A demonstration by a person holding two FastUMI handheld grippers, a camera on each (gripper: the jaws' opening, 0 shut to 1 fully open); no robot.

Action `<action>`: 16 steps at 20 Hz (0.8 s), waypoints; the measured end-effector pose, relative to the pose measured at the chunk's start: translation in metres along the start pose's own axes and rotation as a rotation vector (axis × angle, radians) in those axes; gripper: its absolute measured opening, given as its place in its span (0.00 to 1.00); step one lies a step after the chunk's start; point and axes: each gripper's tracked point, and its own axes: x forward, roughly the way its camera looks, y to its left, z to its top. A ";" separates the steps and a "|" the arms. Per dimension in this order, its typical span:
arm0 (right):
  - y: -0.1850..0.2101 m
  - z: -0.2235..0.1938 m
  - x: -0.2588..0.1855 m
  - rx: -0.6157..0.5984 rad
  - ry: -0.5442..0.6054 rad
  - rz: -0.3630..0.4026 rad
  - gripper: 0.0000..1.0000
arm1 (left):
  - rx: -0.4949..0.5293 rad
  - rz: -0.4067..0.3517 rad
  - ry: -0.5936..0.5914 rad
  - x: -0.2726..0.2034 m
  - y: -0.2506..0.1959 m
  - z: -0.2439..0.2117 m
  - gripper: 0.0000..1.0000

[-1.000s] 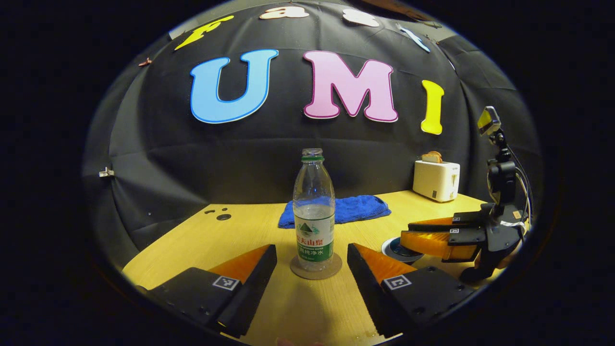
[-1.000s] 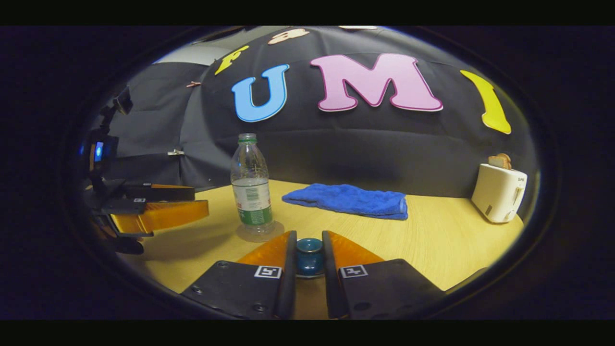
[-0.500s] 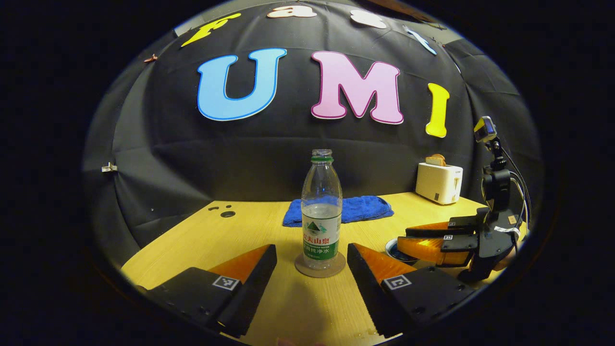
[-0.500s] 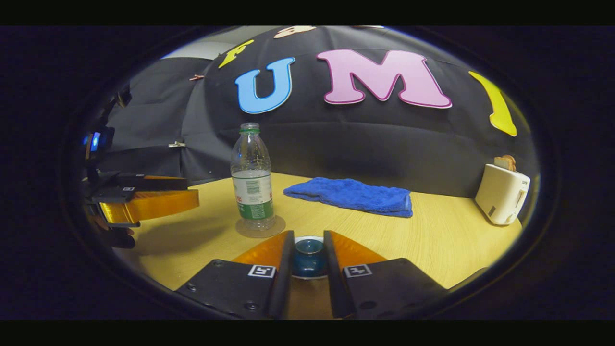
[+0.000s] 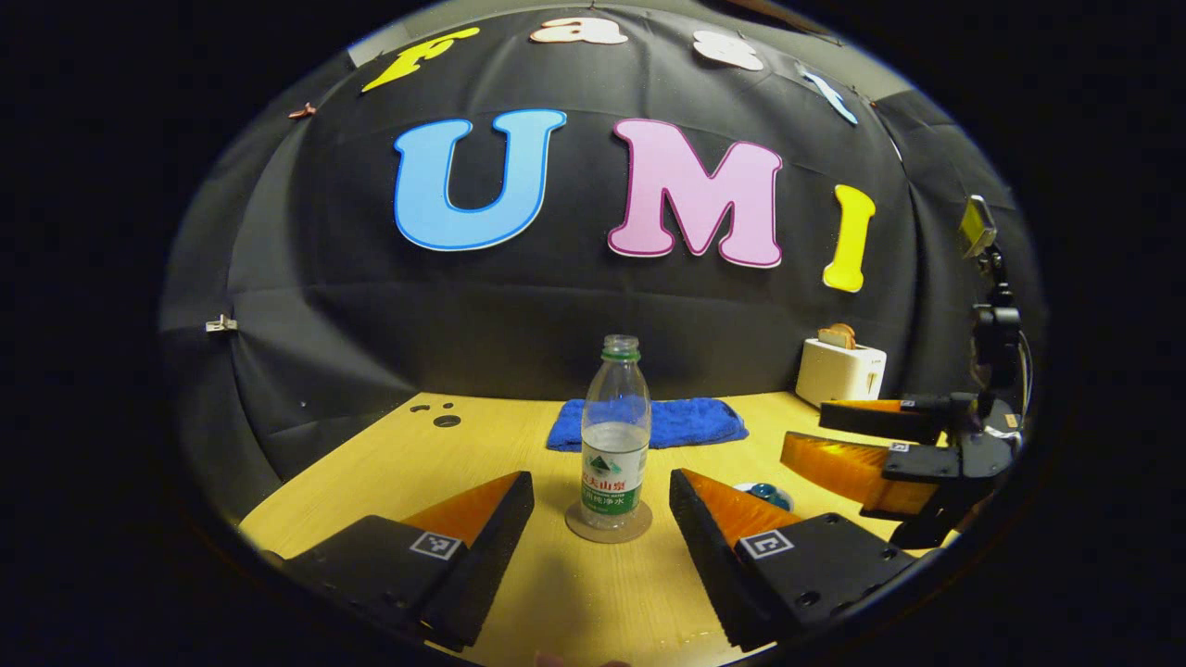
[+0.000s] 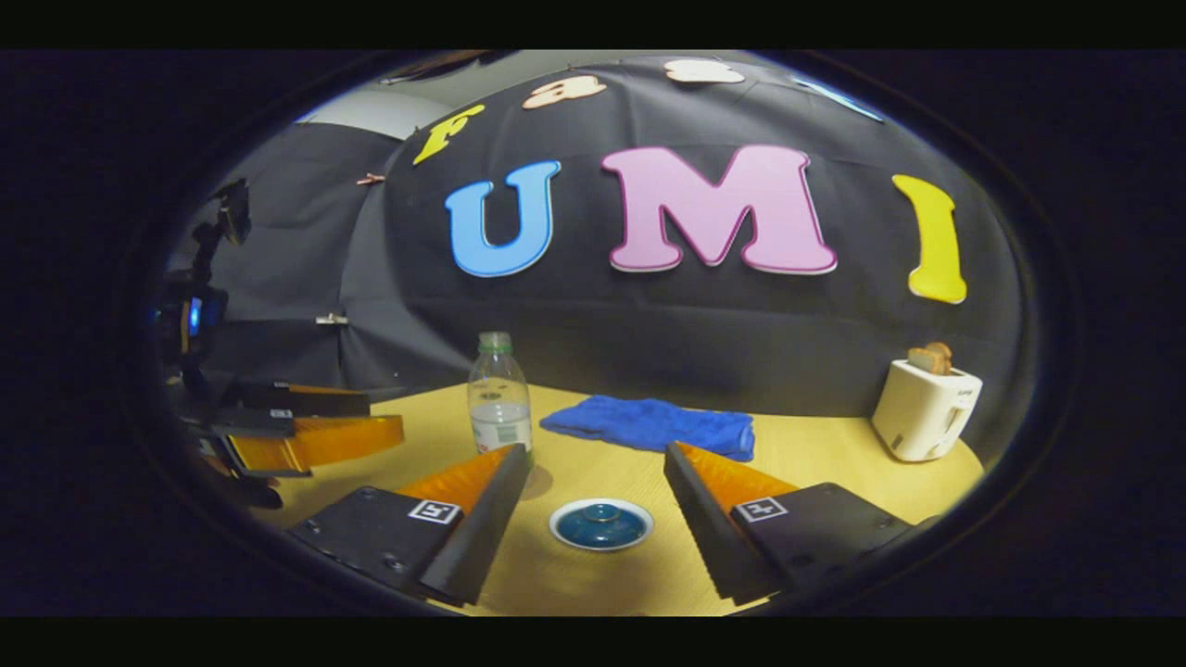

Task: Open the teacup lid with one hand, grasp the water bottle and pour water into the teacup with the other hand; after pouring, place the water bottle on the coaster and then close the teacup lid.

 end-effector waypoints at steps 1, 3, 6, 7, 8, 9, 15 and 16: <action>0.003 0.015 -0.010 0.011 -0.005 -0.009 0.94 | -0.008 0.002 0.001 -0.005 -0.001 0.008 0.93; 0.009 0.044 -0.027 0.038 -0.009 -0.032 0.96 | -0.025 0.002 0.000 -0.014 -0.004 0.027 0.93; 0.018 0.086 -0.050 0.108 -0.010 -0.083 0.96 | -0.048 -0.008 -0.006 -0.029 -0.004 0.063 0.93; 0.021 0.102 -0.058 0.115 -0.017 -0.095 0.96 | -0.047 -0.009 -0.012 -0.034 -0.002 0.075 0.93; 0.023 0.116 -0.064 0.105 -0.023 -0.106 0.95 | -0.040 -0.003 -0.019 -0.040 0.002 0.086 0.93; 0.021 0.127 -0.071 0.083 -0.027 -0.123 0.95 | -0.031 0.004 -0.027 -0.045 0.008 0.099 0.93; 0.012 0.183 -0.102 0.042 -0.059 -0.190 0.95 | -0.029 0.014 -0.049 -0.073 0.027 0.144 0.92; 0.010 0.191 -0.107 0.031 -0.064 -0.206 0.95 | -0.029 0.009 -0.052 -0.077 0.029 0.149 0.92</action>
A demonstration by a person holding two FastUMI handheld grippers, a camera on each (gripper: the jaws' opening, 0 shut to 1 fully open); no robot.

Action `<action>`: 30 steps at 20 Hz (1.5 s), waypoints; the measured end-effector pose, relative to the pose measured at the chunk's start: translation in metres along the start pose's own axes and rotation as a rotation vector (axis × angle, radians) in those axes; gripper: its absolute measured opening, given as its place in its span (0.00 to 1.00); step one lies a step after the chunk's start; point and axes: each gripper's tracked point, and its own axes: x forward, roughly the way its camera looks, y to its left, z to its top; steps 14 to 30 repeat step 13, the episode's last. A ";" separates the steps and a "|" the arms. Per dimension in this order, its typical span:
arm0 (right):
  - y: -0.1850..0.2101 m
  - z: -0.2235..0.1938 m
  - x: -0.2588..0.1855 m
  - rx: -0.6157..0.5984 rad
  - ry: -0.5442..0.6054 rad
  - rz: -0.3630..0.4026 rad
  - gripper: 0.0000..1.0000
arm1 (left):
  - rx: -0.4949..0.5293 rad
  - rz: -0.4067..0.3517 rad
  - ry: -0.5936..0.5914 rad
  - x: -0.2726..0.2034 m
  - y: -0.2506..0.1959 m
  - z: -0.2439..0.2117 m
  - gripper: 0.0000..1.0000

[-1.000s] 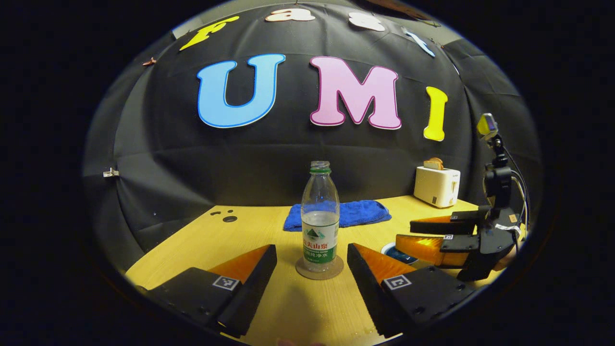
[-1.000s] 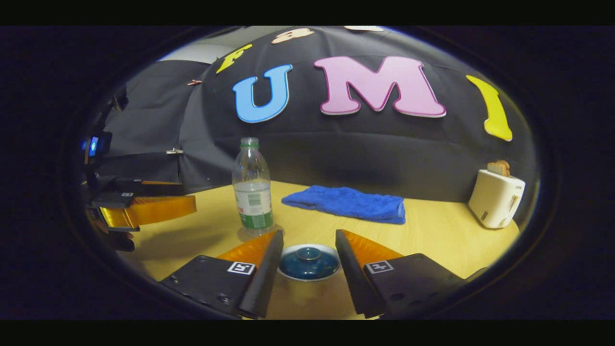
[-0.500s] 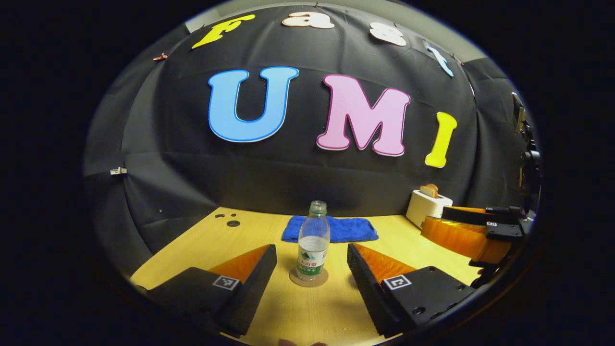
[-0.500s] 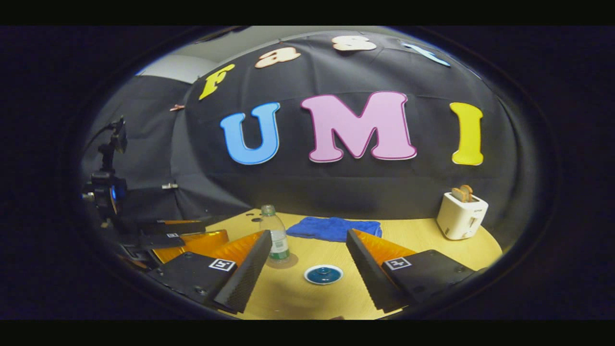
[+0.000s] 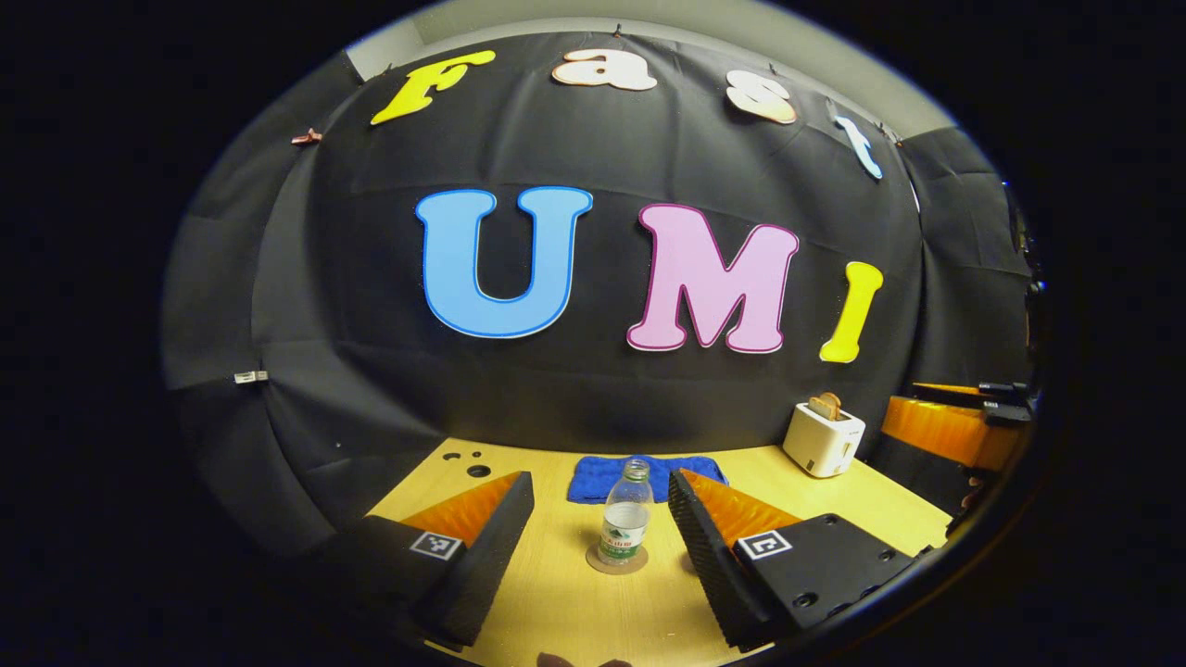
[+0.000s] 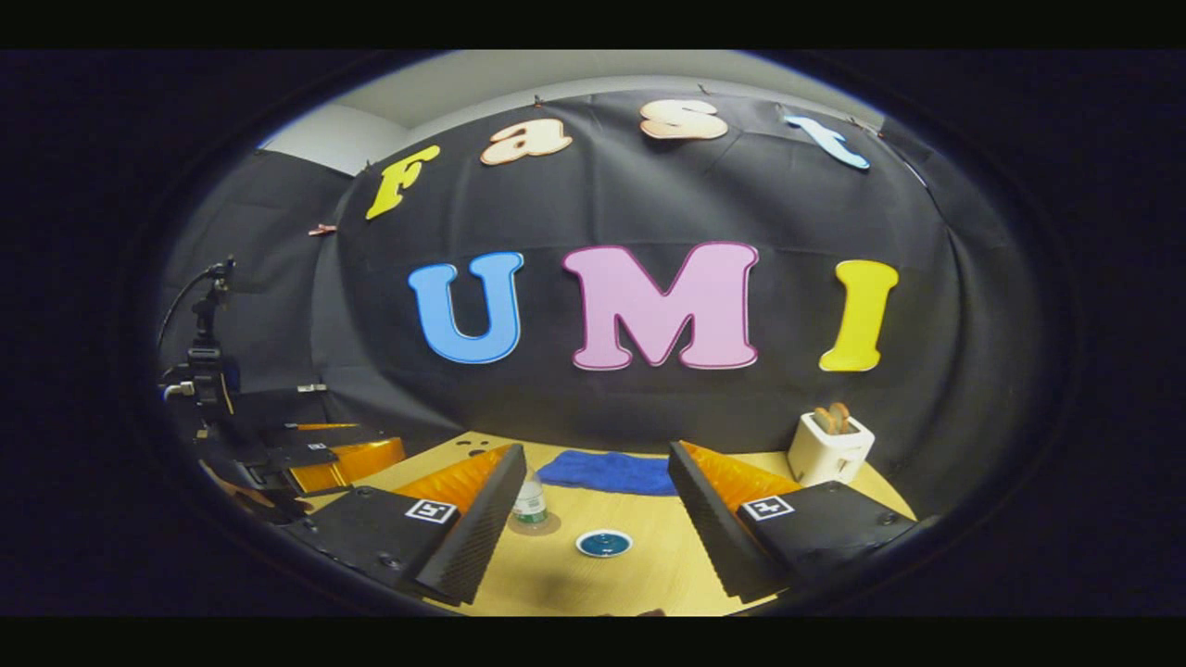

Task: Open the teacup lid with one hand, grasp the water bottle and pour water into the teacup with the other hand; after pouring, place the water bottle on the coaster and then close the teacup lid.

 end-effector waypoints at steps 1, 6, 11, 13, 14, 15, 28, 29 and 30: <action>-0.001 0.006 -0.004 -0.006 -0.006 -0.011 0.95 | 0.005 -0.007 -0.001 -0.003 -0.001 0.003 0.92; 0.001 0.036 -0.019 -0.042 -0.046 -0.053 0.95 | 0.005 -0.035 -0.011 -0.021 0.003 0.018 0.92; 0.001 0.042 -0.037 -0.050 -0.060 -0.101 0.96 | -0.001 -0.062 -0.040 -0.036 0.007 0.030 0.92; 0.004 0.043 -0.042 -0.050 -0.057 -0.106 0.98 | -0.005 -0.067 -0.040 -0.039 0.010 0.030 0.92; 0.004 0.043 -0.042 -0.050 -0.057 -0.106 0.98 | -0.005 -0.067 -0.040 -0.039 0.010 0.030 0.92; 0.004 0.043 -0.042 -0.050 -0.057 -0.106 0.98 | -0.005 -0.067 -0.040 -0.039 0.010 0.030 0.92; 0.004 0.043 -0.042 -0.050 -0.057 -0.106 0.98 | -0.005 -0.067 -0.040 -0.039 0.010 0.030 0.92; 0.004 0.043 -0.042 -0.050 -0.057 -0.106 0.98 | -0.005 -0.067 -0.040 -0.039 0.010 0.030 0.92; 0.004 0.043 -0.042 -0.050 -0.057 -0.106 0.98 | -0.005 -0.067 -0.040 -0.039 0.010 0.030 0.92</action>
